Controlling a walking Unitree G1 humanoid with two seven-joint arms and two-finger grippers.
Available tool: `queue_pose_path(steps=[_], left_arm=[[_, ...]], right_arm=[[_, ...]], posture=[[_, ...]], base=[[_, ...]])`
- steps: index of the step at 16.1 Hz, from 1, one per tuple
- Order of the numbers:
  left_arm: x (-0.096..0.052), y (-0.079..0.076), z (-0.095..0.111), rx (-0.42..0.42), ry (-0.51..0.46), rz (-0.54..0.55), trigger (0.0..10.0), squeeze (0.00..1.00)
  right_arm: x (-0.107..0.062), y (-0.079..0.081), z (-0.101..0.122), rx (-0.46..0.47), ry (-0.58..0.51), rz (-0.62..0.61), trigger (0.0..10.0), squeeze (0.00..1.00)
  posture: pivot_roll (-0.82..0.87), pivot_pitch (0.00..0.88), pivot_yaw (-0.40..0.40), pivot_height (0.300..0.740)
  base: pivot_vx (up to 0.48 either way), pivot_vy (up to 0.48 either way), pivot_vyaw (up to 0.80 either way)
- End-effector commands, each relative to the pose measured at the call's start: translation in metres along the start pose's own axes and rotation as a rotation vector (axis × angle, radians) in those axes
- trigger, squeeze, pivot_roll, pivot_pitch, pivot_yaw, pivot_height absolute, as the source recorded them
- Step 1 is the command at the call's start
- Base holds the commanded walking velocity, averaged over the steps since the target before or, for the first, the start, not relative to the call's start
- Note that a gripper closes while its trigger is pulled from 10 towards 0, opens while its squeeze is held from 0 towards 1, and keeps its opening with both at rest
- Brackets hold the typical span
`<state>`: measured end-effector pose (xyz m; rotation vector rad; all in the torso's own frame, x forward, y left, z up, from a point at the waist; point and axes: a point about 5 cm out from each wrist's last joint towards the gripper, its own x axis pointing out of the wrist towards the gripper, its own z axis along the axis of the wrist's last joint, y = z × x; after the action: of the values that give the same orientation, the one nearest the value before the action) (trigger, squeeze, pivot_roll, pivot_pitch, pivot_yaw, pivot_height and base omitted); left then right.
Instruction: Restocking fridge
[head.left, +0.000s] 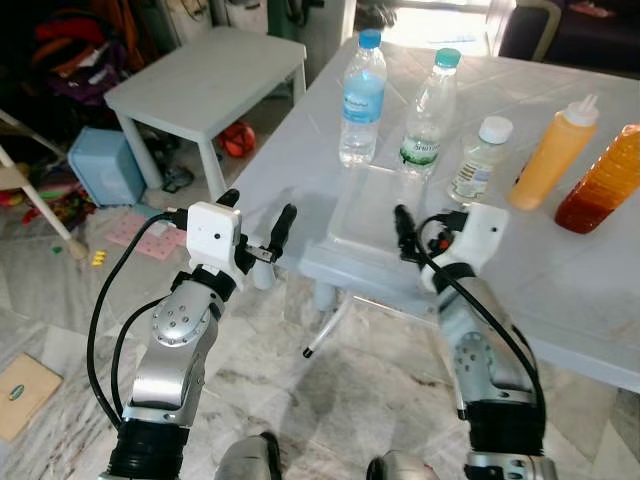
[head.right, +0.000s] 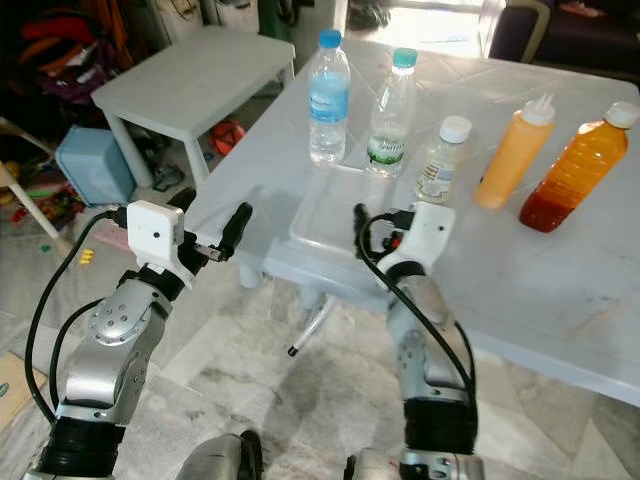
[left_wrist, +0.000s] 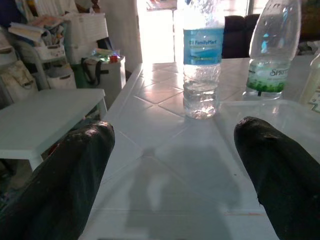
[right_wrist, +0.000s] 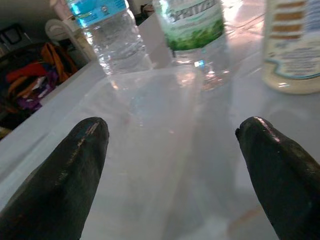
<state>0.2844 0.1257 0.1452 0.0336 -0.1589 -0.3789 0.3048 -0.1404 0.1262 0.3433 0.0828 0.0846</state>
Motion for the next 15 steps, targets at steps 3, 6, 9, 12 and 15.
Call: queue_pose_path(steps=[3, 6, 9, 12, 15], left_arm=[[0.000, 0.000, 0.003, 0.009, -0.002, -0.010, 10.0, 0.00], [0.001, -0.001, 0.004, 0.008, -0.004, -0.010, 10.0, 0.00], [0.001, -0.001, 0.005, 0.007, -0.006, -0.011, 10.0, 0.00], [0.002, -0.004, 0.007, 0.006, -0.011, -0.015, 10.0, 0.00], [0.002, -0.004, 0.007, 0.006, -0.011, -0.017, 10.0, 0.00]], right_arm=[[0.002, 0.009, -0.005, 0.007, 0.030, 0.030, 10.0, 0.00], [0.001, 0.009, -0.008, 0.012, 0.042, 0.015, 10.0, 0.00], [-0.002, 0.012, -0.013, 0.017, 0.062, 0.010, 10.0, 0.00], [-0.002, 0.014, -0.016, 0.078, 0.079, -0.010, 3.1, 0.00], [-0.001, 0.017, -0.014, 0.097, 0.073, 0.000, 0.0, 0.00]], posture=[[-0.01, 0.098, 0.045, 0.740], [-0.02, 0.097, 0.044, 0.740], [-0.02, 0.096, 0.043, 0.740], [-0.02, 0.095, 0.044, 0.740], [-0.02, 0.096, 0.044, 0.740]], base=[[0.000, 0.000, 0.00], [0.000, 0.000, 0.00], [0.000, 0.000, 0.00], [0.000, 0.000, 0.00], [0.000, 0.000, 0.00]])
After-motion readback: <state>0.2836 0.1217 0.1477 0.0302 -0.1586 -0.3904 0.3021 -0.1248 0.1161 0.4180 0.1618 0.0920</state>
